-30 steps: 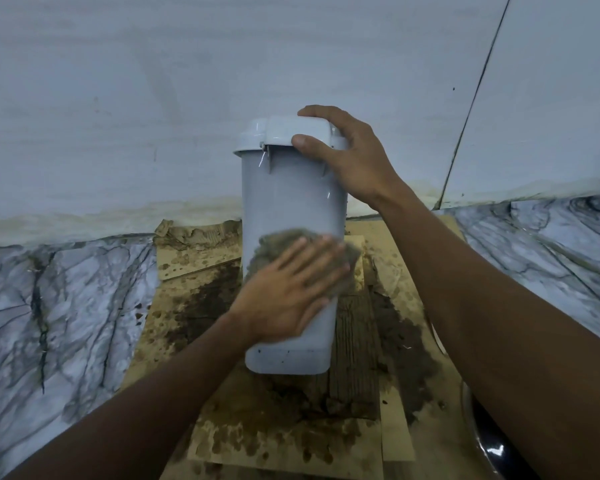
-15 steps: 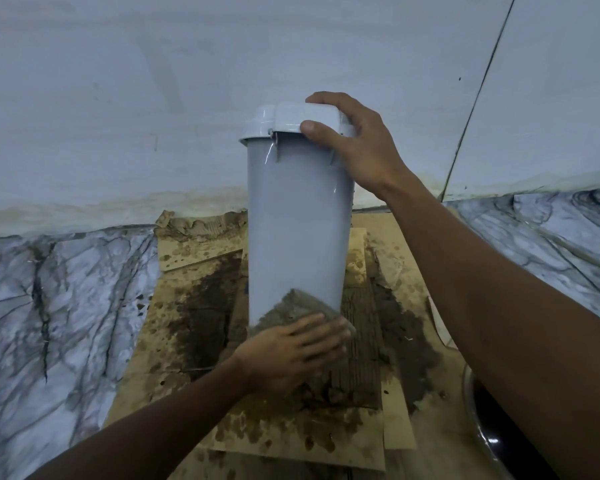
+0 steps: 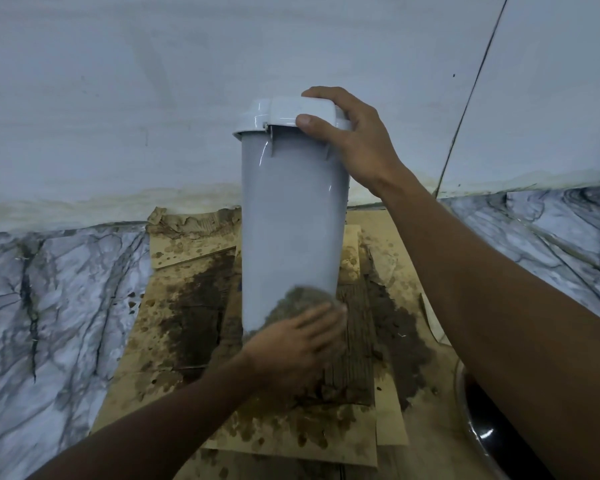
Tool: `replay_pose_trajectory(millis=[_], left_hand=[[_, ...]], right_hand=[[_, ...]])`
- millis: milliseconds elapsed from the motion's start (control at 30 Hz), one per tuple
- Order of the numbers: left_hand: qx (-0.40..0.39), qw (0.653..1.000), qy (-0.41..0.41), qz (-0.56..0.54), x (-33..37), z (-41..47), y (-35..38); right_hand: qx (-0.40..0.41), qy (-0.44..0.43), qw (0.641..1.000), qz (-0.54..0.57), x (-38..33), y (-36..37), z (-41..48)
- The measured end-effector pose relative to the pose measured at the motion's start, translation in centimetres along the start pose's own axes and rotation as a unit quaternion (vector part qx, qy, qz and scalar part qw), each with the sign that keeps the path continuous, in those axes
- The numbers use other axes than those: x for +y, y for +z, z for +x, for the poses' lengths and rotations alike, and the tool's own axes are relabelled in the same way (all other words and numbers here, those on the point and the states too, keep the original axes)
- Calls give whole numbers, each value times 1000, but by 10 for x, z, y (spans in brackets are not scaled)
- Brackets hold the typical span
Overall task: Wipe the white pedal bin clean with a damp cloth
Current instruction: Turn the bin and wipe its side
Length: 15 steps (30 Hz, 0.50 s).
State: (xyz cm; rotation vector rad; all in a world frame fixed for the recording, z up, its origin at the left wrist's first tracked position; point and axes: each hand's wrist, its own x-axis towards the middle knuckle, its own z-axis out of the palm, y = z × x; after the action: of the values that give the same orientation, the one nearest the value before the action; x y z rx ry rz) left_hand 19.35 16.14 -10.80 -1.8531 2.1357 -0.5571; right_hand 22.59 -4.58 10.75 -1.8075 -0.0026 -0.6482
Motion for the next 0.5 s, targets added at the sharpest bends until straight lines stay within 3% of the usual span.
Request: replay_pose_trajectory(millis=[67, 133, 267, 367, 500], left_hand=[[-69, 996, 52, 0, 11, -7, 10], [-92, 994, 26, -57, 4, -11, 8], [85, 987, -131, -46, -49, -4, -28], [159, 960, -231, -18, -86, -4, -45], [215, 918, -327, -71, -73, -12, -36]], right_hand=[[0, 2, 1000, 3, 0, 1, 0], [1, 2, 1000, -2, 2, 2, 2], [8, -2, 1000, -10, 3, 3, 5], [9, 0, 1000, -5, 3, 1, 5], [6, -5, 1000, -15, 3, 3, 5]])
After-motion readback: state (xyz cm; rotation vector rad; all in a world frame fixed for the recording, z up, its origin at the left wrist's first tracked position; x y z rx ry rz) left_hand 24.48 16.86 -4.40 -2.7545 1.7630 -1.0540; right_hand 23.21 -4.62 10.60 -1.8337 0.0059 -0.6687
